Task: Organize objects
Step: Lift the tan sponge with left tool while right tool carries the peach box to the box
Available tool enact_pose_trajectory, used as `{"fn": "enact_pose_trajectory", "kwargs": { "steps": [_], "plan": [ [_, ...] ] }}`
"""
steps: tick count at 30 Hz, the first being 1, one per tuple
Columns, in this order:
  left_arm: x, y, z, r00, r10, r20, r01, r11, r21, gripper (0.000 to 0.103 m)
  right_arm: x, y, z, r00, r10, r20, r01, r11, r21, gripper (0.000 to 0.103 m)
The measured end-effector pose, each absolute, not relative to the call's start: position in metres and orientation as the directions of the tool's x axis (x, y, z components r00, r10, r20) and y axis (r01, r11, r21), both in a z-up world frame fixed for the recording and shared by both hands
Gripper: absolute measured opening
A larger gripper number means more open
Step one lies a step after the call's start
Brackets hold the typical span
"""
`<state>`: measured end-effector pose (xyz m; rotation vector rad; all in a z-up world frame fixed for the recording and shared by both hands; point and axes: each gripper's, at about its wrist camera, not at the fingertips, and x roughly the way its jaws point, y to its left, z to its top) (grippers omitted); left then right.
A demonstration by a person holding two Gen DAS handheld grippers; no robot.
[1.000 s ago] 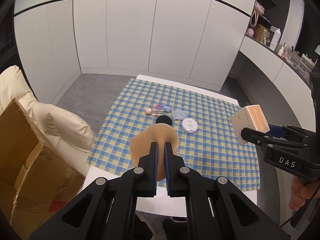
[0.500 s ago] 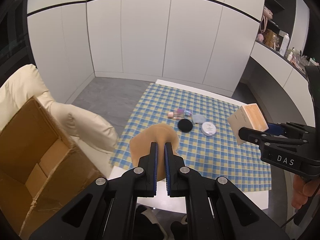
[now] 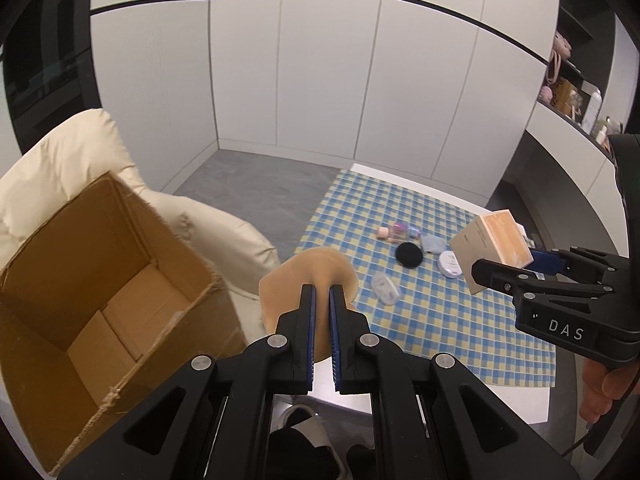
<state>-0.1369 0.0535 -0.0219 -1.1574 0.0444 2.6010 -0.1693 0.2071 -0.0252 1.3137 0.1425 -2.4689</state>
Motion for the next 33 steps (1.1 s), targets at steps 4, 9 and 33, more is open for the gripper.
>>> {"fn": "enact_pose_trajectory", "kwargs": {
  "steps": [4,9,33],
  "plan": [
    [-0.136,0.041,-0.023,-0.64,0.235,-0.731,-0.251,-0.964,-0.091,0.006,-0.168,0.192,-0.023,-0.512,-0.269,-0.816,0.367,-0.927,0.075,0.053],
    [-0.134,0.025,-0.024,-0.647,0.214,-0.732,-0.22,-0.971,-0.089,0.006,-0.165,0.173,-0.021,-0.508,-0.292,-0.81,0.403,-0.912,0.076,0.053],
    [-0.124,-0.065,-0.024,-0.674,0.11,-0.73,-0.045,-0.993,-0.107,0.008,-0.152,0.082,-0.015,-0.472,-0.374,-0.798,0.535,-0.841,0.077,0.053]
  ]
}}
